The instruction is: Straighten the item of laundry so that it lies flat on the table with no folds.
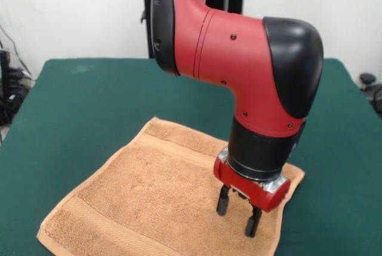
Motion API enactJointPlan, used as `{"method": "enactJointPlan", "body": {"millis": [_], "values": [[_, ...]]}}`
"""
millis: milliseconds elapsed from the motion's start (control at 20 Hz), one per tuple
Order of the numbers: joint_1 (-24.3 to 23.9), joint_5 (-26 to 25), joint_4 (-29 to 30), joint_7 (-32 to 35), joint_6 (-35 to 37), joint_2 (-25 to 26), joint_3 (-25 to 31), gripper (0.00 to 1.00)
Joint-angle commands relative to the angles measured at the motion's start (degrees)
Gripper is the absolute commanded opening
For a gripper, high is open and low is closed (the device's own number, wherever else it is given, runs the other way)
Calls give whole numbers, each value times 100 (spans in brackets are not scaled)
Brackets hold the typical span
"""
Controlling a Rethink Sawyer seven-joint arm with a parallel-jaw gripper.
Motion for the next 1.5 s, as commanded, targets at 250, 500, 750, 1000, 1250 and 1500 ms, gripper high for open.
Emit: {"method": "enactJointPlan", "body": {"millis": [250,500,750,1000,1250,1500], "values": [[223,428,715,1520,-1199,806,1100,100],[108,533,1228,1301,-1156,470,1484,100],[114,393,1355,1085,-1342,399,1539,100],[-30,279,1605,703,-1156,113,1745,100],[-105,233,1814,610,-1041,-128,1855,100],[-191,182,1861,534,-935,-235,1909,100]]}}
